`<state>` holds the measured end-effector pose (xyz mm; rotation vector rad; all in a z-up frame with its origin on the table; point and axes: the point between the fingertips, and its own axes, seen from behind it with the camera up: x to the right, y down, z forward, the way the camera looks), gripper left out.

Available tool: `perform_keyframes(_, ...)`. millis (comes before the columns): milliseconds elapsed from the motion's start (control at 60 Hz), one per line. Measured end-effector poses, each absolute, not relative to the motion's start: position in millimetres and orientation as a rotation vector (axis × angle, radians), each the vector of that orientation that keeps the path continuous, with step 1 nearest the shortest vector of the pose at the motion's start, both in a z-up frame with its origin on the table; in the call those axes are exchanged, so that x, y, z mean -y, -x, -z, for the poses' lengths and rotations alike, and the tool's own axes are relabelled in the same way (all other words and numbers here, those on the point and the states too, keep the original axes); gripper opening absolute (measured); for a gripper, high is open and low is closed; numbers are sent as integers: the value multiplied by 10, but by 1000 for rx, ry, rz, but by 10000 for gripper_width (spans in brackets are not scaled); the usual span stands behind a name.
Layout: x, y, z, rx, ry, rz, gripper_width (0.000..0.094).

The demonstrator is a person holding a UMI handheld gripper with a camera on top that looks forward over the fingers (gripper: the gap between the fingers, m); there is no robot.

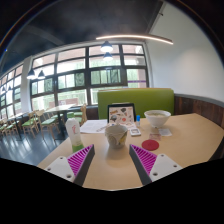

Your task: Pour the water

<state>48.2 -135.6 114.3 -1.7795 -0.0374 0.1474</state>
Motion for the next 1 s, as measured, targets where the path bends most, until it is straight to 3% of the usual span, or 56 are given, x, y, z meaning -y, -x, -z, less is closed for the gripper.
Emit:
perform_keyframes(467, 1234, -252, -1195, 96, 1730, -232, 799)
perform_keyframes(850, 305, 1229, -1174, 223, 1632, -294, 795)
perform_keyframes(1000, -234, 1368, -1135, 150, 1631, -162, 788)
